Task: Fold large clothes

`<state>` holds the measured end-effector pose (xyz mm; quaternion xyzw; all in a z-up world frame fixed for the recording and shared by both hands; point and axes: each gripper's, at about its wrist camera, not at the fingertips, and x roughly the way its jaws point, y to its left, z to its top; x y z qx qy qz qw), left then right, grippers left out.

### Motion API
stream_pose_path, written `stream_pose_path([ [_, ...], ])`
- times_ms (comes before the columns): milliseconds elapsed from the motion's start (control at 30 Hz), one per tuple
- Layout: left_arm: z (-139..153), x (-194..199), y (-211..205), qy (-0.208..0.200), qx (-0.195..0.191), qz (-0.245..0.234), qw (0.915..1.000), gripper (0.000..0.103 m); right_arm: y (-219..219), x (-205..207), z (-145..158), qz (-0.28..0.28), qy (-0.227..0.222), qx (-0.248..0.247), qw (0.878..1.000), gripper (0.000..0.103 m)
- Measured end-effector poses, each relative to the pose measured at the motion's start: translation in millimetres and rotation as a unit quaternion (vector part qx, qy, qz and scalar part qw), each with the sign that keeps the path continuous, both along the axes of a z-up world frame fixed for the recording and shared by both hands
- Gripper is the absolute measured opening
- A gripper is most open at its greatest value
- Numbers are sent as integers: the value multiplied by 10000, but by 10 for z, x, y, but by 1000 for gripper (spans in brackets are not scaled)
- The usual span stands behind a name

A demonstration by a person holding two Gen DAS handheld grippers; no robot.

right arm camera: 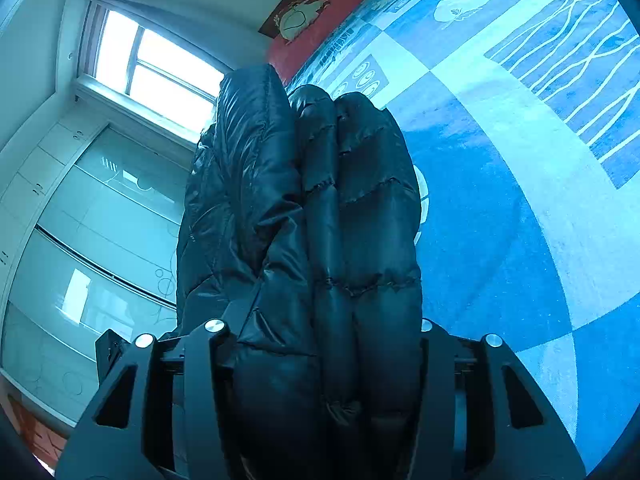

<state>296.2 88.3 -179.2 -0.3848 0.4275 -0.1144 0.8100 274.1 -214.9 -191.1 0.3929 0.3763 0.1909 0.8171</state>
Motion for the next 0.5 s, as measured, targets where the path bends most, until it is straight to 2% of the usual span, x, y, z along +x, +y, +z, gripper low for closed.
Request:
stream_pose_path([
  [133, 21, -4, 29, 69, -88, -73, 9999, 82, -35, -3, 5, -42, 83, 83, 9999, 62],
  [233, 64, -28, 41, 58, -14, -99, 9999, 82, -74, -57, 43, -123, 82, 52, 9999, 67],
  [367, 180, -91, 32, -25, 256, -98, 9996, 82, -114, -122, 101, -201, 89, -26, 9998, 70],
  [500, 345, -188, 14, -191, 882, -48, 9959, 82, -147, -228, 233, -307, 24, -280, 9991, 74],
])
